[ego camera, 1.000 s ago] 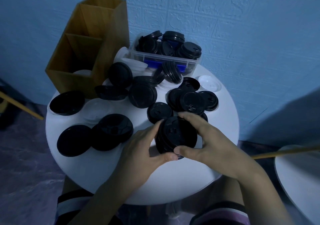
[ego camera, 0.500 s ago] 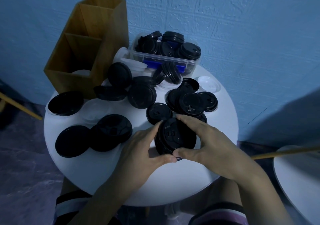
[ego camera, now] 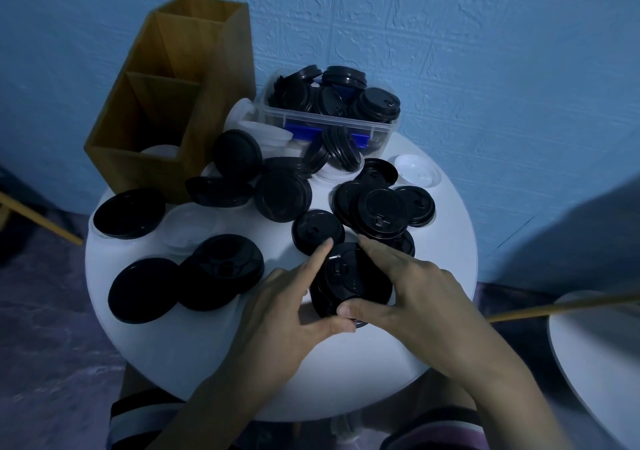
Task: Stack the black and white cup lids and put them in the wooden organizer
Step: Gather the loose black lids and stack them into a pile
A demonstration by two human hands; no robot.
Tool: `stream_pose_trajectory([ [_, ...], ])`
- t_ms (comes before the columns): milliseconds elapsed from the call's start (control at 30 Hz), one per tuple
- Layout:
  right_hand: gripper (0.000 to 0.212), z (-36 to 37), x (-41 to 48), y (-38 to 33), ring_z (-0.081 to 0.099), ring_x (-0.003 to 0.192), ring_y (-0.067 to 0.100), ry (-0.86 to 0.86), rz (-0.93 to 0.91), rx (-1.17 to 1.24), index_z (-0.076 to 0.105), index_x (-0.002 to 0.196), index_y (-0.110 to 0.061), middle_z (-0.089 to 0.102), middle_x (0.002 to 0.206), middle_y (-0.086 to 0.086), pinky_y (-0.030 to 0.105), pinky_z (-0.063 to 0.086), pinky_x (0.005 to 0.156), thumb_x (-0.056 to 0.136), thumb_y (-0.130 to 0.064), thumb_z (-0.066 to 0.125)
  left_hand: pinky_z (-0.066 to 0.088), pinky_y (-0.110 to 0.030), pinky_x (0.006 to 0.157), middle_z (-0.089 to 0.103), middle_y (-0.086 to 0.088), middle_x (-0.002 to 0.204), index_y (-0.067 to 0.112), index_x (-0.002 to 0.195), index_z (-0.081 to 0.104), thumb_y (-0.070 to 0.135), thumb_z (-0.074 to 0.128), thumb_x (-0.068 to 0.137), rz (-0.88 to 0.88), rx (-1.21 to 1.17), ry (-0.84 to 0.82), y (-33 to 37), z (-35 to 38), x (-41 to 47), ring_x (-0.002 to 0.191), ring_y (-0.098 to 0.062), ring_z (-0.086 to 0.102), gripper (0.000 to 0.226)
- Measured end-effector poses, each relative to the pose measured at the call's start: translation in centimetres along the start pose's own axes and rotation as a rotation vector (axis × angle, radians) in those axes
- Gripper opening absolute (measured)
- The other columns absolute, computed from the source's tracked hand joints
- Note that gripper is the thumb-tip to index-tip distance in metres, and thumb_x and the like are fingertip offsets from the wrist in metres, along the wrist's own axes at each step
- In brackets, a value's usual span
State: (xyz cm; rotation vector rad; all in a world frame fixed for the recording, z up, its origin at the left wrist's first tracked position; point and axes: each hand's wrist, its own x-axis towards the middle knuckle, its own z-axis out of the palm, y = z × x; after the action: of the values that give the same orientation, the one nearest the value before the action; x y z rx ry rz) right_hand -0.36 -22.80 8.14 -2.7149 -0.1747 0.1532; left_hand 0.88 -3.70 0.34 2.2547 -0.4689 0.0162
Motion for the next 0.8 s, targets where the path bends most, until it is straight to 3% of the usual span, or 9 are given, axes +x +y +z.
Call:
stream_pose_trajectory([
  [100,0.089,0.4,-0.2,0.1,0.048,0.134,0.010,0.014,0.003,-0.003,0.027,0.155,-0.045,0.036,0.154,-0.033,0.028,0.041,0.097,0.079,-0.071,0.066,0.032,-0.008,0.080,0.022,0.067,0.112,0.062,0.142,0.015,0.049,0.085,0.071,0.011,0.008,-0.019,0.3,-0.2,0.1,0.111,0.010,0.038,0.101],
  [167,0.088,0.6,-0.3,0.3,0.048,0.131,0.002,0.031,-0.013,0.060,0.027,0.153,-0.050,0.040,0.147,-0.040,0.018,0.039,0.093,0.078,-0.068,0.069,0.032,-0.005,0.083,0.024,0.067,0.113,0.061,0.143,0.016,0.048,0.086,0.071,0.014,-0.007,-0.024,-0.1,-0.2,0.1,0.113,0.014,0.038,0.101],
  [267,0.084,1.1,-0.4,0.8,0.045,0.115,-0.023,0.029,-0.008,0.271,0.021,0.131,-0.080,0.045,0.113,-0.059,-0.001,0.033,0.086,0.073,-0.061,0.078,0.030,-0.001,0.088,0.031,0.063,0.114,0.065,0.144,0.014,0.049,0.083,0.075,0.007,-0.035,-0.049,-0.8,-0.2,0.1,0.117,0.018,0.037,0.098],
  [333,0.079,1.9,-0.5,1.4,0.049,0.113,-0.023,0.059,0.019,0.410,0.028,0.120,-0.084,0.049,0.116,-0.055,0.002,0.036,0.089,0.069,-0.058,0.083,0.029,0.002,0.088,0.032,0.064,0.112,0.060,0.144,0.014,0.041,0.080,0.082,0.001,-0.090,-0.094,-0.6,-0.7,0.3,0.115,0.027,0.037,0.092],
  [400,0.080,2.5,-0.7,1.9,0.050,0.120,-0.017,0.095,0.008,0.497,0.034,0.125,-0.080,0.052,0.124,-0.048,0.009,0.038,0.096,0.069,-0.055,0.085,0.031,0.002,0.089,0.039,0.060,0.113,0.059,0.144,0.015,0.037,0.073,0.090,0.011,-0.159,-0.141,-0.5,-1.3,0.4,0.115,0.027,0.040,0.082],
  [533,0.088,3.4,-0.7,2.3,0.052,0.122,-0.011,0.119,-0.009,0.539,0.038,0.139,-0.067,0.055,0.128,-0.042,0.018,0.043,0.102,0.067,-0.056,0.086,0.043,-0.024,0.099,0.058,0.021,0.117,0.077,0.140,0.015,0.070,0.041,0.083,-0.037,-0.203,-0.119,-1.1,-1.4,0.2,0.118,0.003,0.051,0.063],
  [633,0.085,3.8,-0.7,2.5,0.053,0.121,-0.011,0.146,0.003,0.553,0.046,0.138,-0.059,0.057,0.127,-0.039,0.018,0.043,0.102,0.061,-0.065,0.082,0.040,-0.016,0.098,0.057,0.028,0.115,0.074,0.142,0.019,0.067,0.042,0.088,-0.008,-0.186,-0.080,-1.4,-0.9,0.0,0.117,0.007,0.050,0.059],
  [733,0.082,4.0,-0.7,2.7,0.051,0.122,-0.013,0.155,0.001,0.542,0.047,0.138,-0.057,0.057,0.129,-0.038,0.009,0.040,0.099,0.066,-0.057,0.087,0.033,-0.003,0.088,0.048,0.043,0.112,0.065,0.146,0.020,0.051,0.048,0.101,0.018,-0.131,-0.091,-1.3,-0.7,-0.1,0.112,0.011,0.048,0.056],
  [800,0.079,4.0,-0.7,2.6,0.050,0.123,-0.015,0.161,-0.001,0.525,0.045,0.135,-0.061,0.056,0.130,-0.038,0.005,0.038,0.097,0.068,-0.054,0.087,0.030,-0.001,0.090,0.042,0.050,0.114,0.058,0.151,0.017,0.054,0.042,0.101,0.034,-0.079,-0.098,-1.2,-0.7,-0.1,0.114,0.013,0.046,0.055],
])
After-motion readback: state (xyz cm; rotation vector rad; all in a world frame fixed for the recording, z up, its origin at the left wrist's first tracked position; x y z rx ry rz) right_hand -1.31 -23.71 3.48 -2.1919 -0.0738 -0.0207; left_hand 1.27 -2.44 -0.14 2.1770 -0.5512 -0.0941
